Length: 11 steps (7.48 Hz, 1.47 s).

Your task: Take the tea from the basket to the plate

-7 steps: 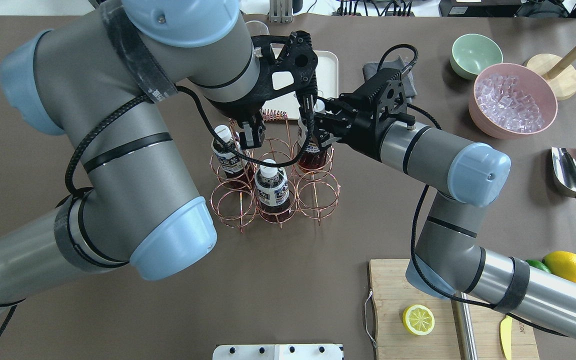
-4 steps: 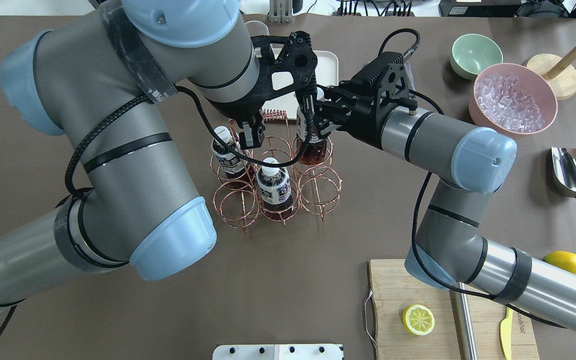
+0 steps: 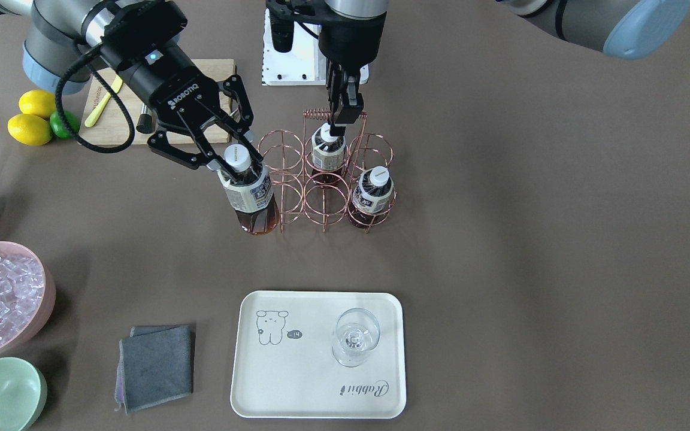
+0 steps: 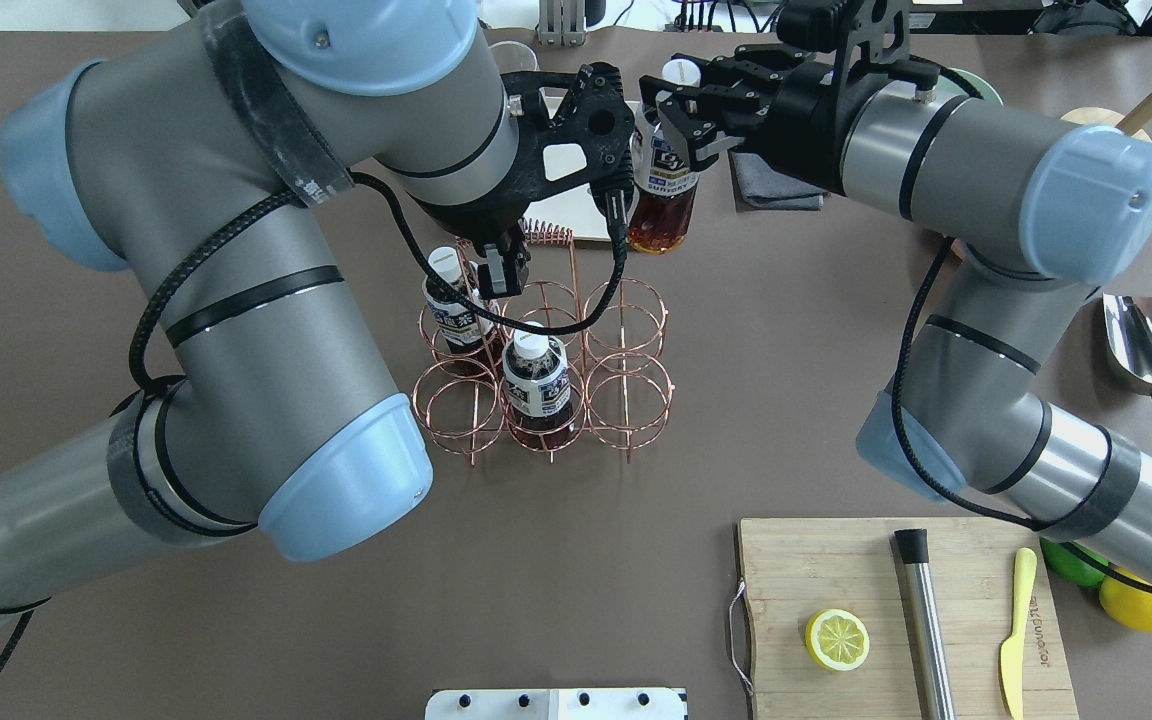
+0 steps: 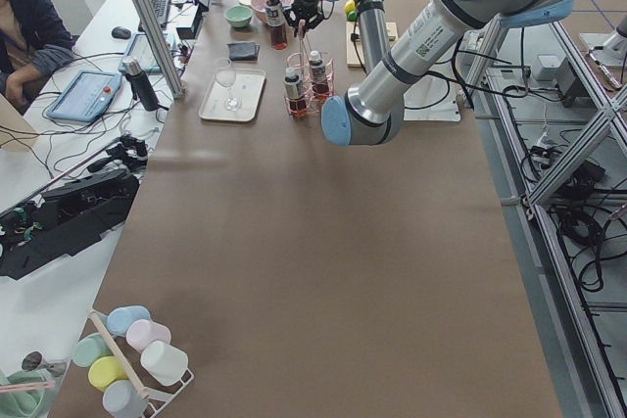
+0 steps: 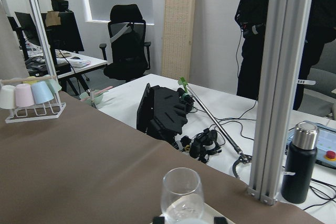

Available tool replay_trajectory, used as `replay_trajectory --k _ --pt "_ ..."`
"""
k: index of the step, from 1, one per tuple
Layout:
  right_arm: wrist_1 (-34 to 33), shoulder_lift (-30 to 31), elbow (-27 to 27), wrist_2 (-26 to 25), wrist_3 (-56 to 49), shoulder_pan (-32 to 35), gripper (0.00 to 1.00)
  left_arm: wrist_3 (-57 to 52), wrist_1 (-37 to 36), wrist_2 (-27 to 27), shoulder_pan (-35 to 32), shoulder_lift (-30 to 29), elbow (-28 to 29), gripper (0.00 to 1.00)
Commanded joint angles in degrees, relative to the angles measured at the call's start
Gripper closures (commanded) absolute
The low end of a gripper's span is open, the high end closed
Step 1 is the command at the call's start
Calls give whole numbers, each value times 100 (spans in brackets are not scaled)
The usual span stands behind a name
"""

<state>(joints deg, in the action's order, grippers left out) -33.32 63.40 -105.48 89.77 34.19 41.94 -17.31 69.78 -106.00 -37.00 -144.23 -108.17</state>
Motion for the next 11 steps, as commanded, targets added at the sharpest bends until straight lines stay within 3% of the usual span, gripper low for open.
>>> replay_trajectory --k 1,3,5,7,8,11 --pt "62 76 430 311 -183 672 100 0 0 0 0 0 -2 100" --pt "401 67 990 418 -237 947 100 -9 0 -9 -17 -9 -28 100" --pt "1980 -212 2473 374 -202 1044 100 -61 -9 -35 -288 9 -134 100" --pt "1996 -1027 3301 43 -1 1009 100 -561 -219 -79 -639 35 -265 100" --pt "1987 -1388 3723 -151 18 913 100 -841 -333 -392 -903 105 -257 100" --pt "1969 -1812 4148 -617 79 693 100 -1903 -334 -1263 -2166 640 -196 100"
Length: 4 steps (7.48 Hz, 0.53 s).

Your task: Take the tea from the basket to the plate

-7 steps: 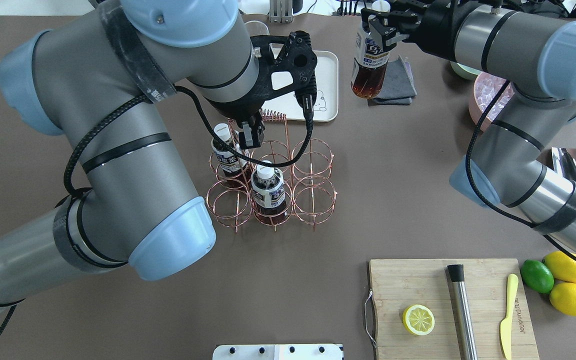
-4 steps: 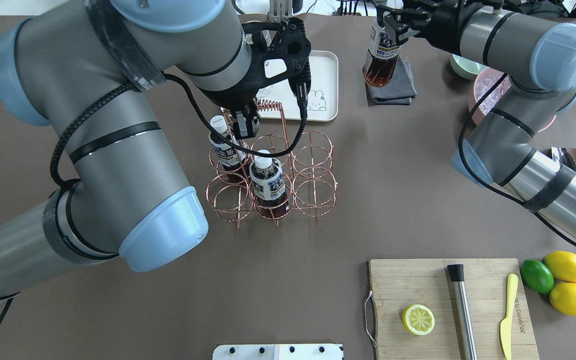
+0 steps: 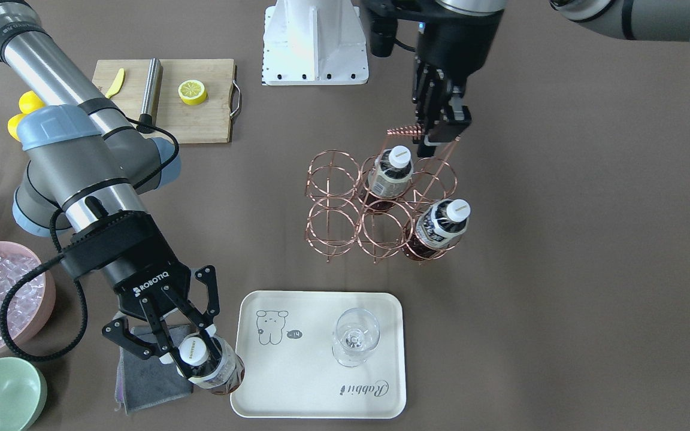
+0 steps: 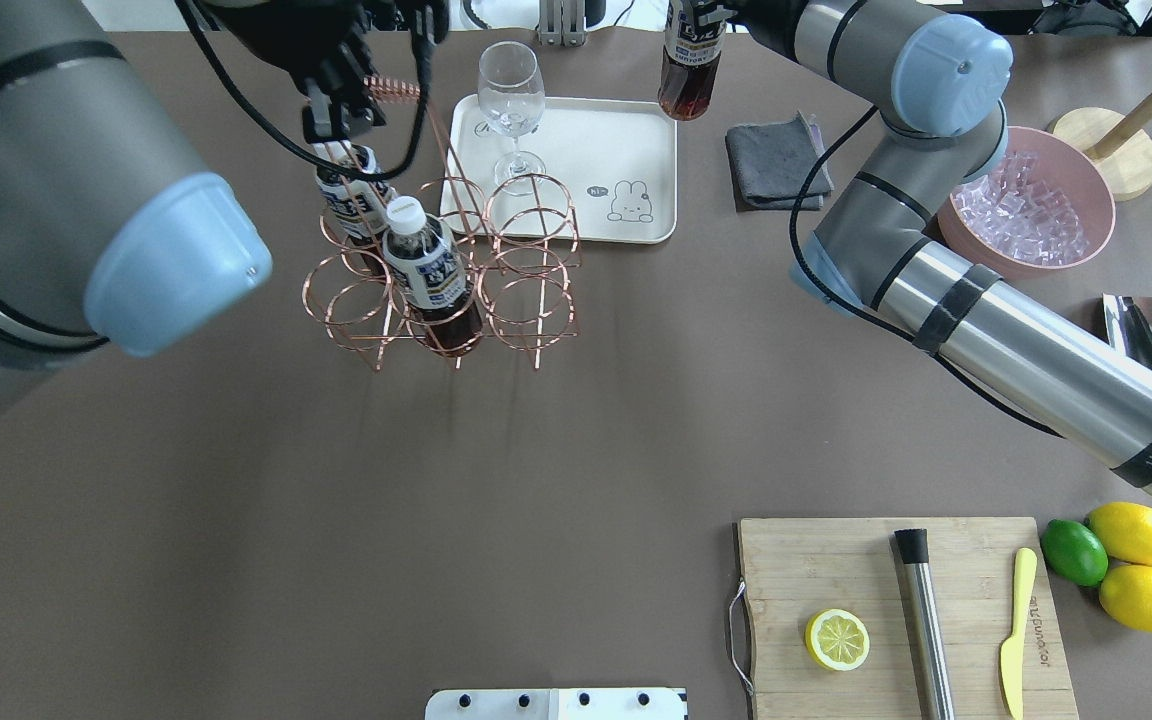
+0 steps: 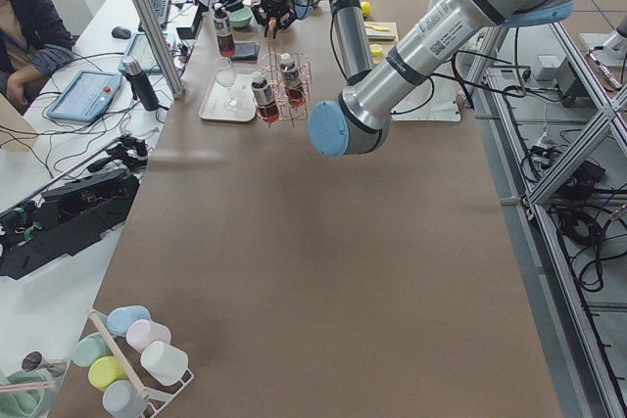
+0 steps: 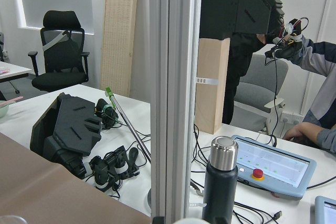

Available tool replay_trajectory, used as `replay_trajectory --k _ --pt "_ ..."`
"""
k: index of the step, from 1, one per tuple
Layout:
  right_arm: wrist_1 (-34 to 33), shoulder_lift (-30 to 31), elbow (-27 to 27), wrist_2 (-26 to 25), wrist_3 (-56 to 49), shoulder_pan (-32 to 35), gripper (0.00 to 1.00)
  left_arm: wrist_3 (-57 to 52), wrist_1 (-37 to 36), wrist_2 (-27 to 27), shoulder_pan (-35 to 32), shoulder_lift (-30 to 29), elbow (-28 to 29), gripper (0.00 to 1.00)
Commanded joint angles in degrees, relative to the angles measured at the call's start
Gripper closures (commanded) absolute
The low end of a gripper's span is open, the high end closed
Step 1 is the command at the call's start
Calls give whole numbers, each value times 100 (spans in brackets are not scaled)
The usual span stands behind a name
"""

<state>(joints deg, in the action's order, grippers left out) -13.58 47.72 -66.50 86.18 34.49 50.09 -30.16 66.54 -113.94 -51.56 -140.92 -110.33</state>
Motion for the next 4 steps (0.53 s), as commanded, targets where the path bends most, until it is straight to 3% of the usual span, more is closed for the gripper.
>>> replay_trajectory --k 1,4 --pt "-83 -307 277 -451 67 -245 100 -953 -10 -628 -1080 546 3 100" --pt "-93 -386 357 -1084 234 -772 100 -2322 -10 -1015 -2135 1424 11 100"
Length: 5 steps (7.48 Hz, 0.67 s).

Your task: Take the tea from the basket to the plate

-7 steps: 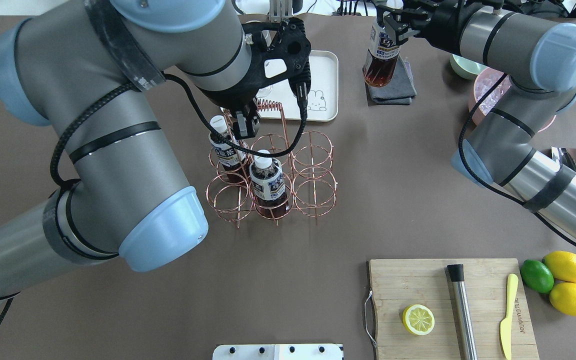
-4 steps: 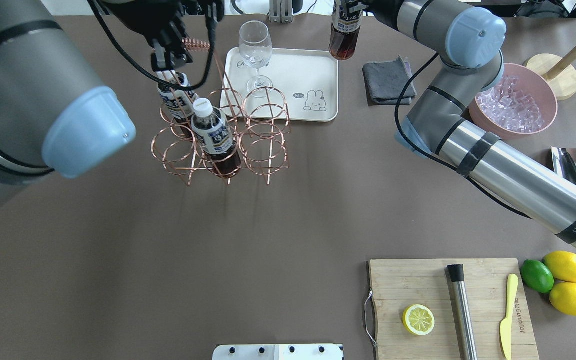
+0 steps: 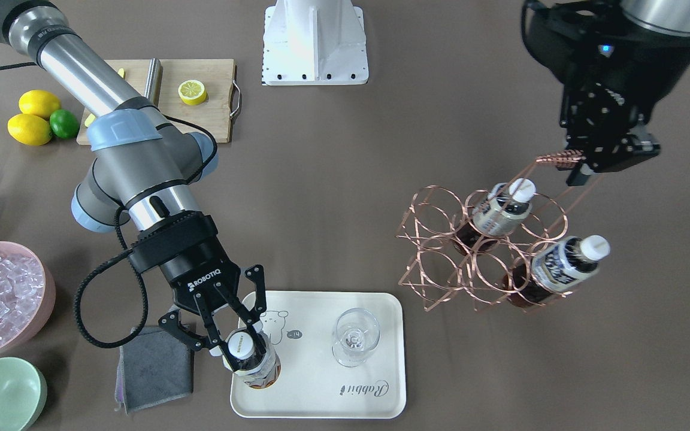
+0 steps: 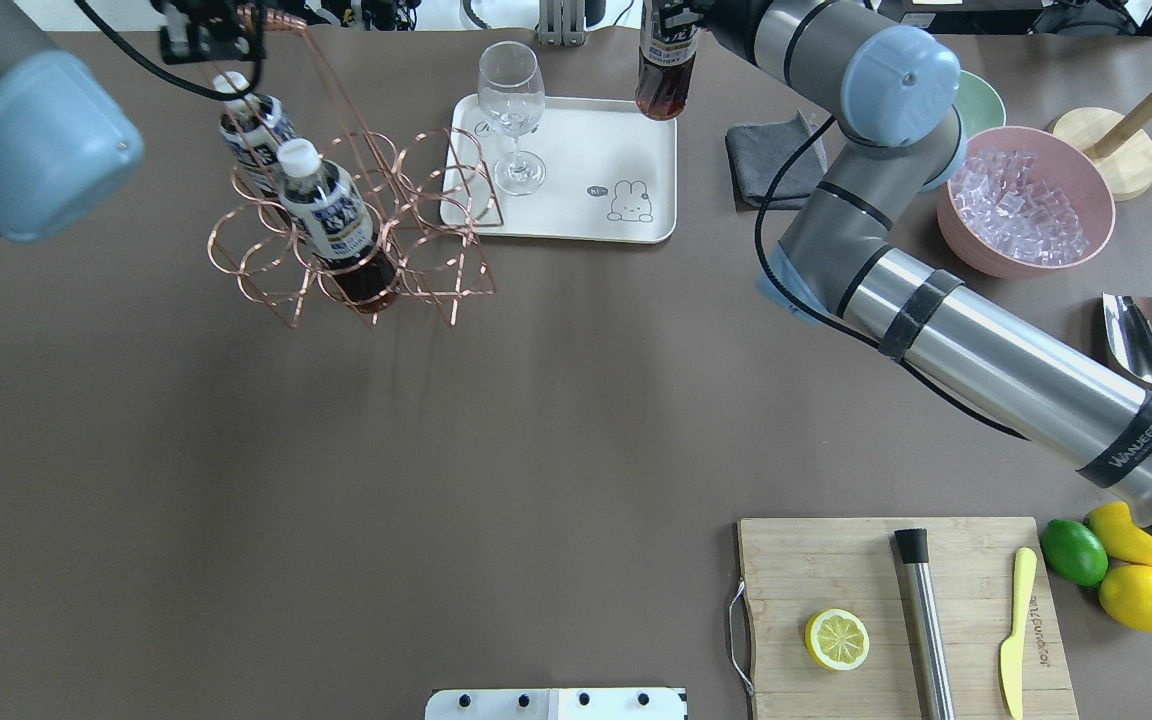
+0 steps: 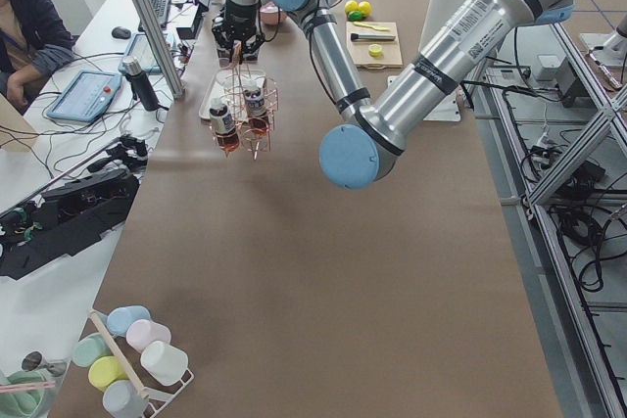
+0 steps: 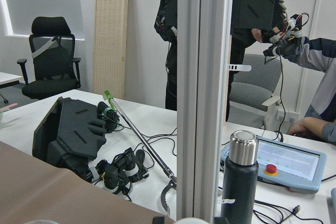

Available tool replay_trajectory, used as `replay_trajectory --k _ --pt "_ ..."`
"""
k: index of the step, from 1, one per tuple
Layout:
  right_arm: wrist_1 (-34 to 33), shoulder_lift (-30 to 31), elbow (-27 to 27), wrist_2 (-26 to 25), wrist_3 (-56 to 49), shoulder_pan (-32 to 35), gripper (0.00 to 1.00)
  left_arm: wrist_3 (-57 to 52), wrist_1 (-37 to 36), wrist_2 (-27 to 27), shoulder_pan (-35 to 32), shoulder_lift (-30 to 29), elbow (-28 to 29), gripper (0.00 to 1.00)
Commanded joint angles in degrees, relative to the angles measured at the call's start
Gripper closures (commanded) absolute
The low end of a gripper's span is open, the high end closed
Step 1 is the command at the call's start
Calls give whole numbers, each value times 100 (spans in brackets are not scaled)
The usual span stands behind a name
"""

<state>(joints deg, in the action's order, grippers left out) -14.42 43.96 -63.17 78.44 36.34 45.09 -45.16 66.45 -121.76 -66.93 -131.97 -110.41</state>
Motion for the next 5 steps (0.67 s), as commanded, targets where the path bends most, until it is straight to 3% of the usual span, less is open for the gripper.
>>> replay_trajectory --k 1,5 --pt "-9 42 32 -338 49 -351 100 -1394 -1 -286 -968 871 46 100" --pt "35 174 -11 -338 49 -457 100 -3207 26 -524 -1999 1462 914 100"
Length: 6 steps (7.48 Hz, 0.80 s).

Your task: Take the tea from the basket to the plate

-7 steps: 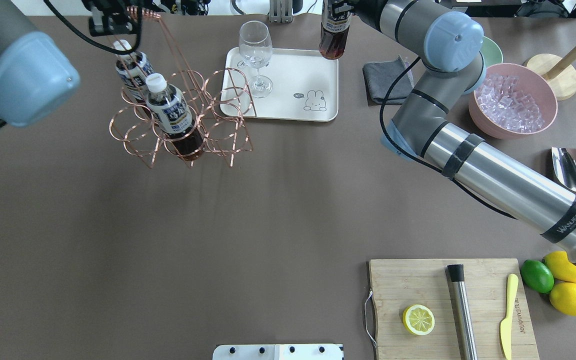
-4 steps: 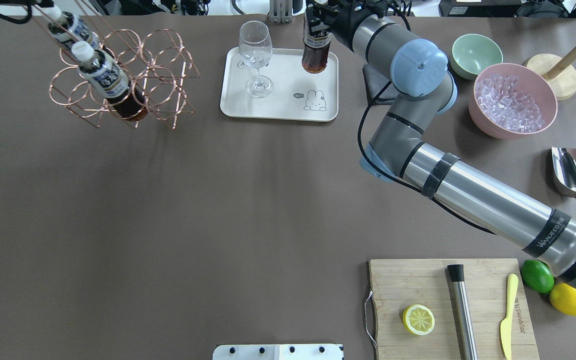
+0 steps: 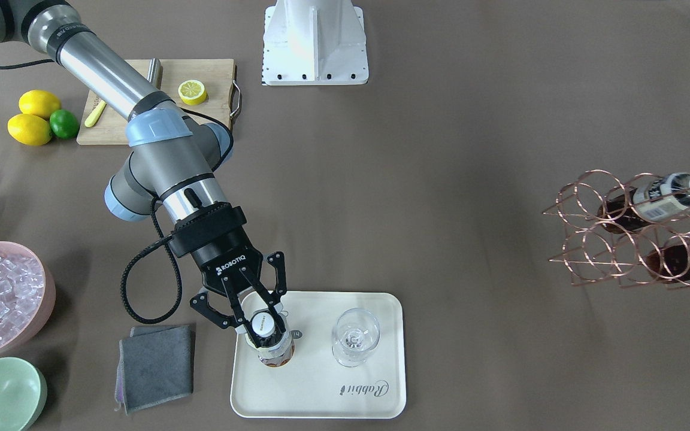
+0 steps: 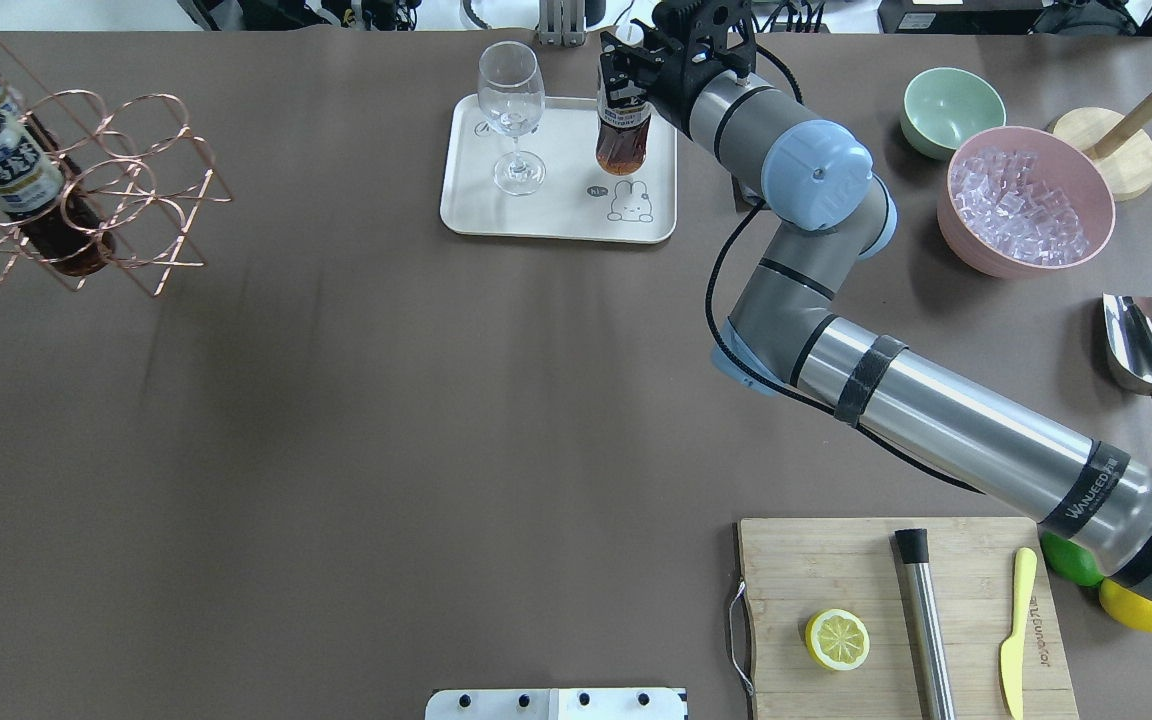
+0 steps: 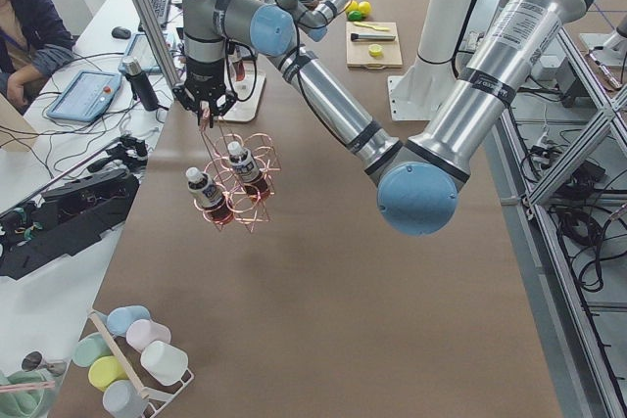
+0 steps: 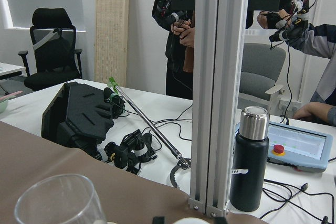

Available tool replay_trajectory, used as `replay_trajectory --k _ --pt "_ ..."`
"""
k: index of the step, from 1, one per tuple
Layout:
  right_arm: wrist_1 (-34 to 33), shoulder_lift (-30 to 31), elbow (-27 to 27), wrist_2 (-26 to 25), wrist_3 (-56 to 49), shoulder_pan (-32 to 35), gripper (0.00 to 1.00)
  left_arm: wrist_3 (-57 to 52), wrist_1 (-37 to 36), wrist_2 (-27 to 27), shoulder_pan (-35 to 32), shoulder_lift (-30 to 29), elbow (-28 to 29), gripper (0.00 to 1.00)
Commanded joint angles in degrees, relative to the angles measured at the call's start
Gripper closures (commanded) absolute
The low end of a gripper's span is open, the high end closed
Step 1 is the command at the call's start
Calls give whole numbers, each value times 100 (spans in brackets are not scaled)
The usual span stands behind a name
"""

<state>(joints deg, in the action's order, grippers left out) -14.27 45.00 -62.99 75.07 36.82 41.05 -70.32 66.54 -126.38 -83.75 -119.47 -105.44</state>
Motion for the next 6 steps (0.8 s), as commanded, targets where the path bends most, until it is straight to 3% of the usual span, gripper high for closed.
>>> replay_trajectory --k 1,3,4,5,6 --pt "29 131 -81 -1 0 -79 100 -919 60 -54 -326 309 654 100" --pt "29 185 -117 -1 18 -106 100 -1123 244 -27 -335 354 1146 100" --pt "29 193 -117 8 18 -106 92 -1124 341 -18 -335 354 1322 100" --pt "29 202 -117 -1 27 -106 42 -1124 359 -18 -335 354 1428 100" --pt "38 246 -126 -1 27 -88 1 -1115 429 -10 -335 354 1534 100"
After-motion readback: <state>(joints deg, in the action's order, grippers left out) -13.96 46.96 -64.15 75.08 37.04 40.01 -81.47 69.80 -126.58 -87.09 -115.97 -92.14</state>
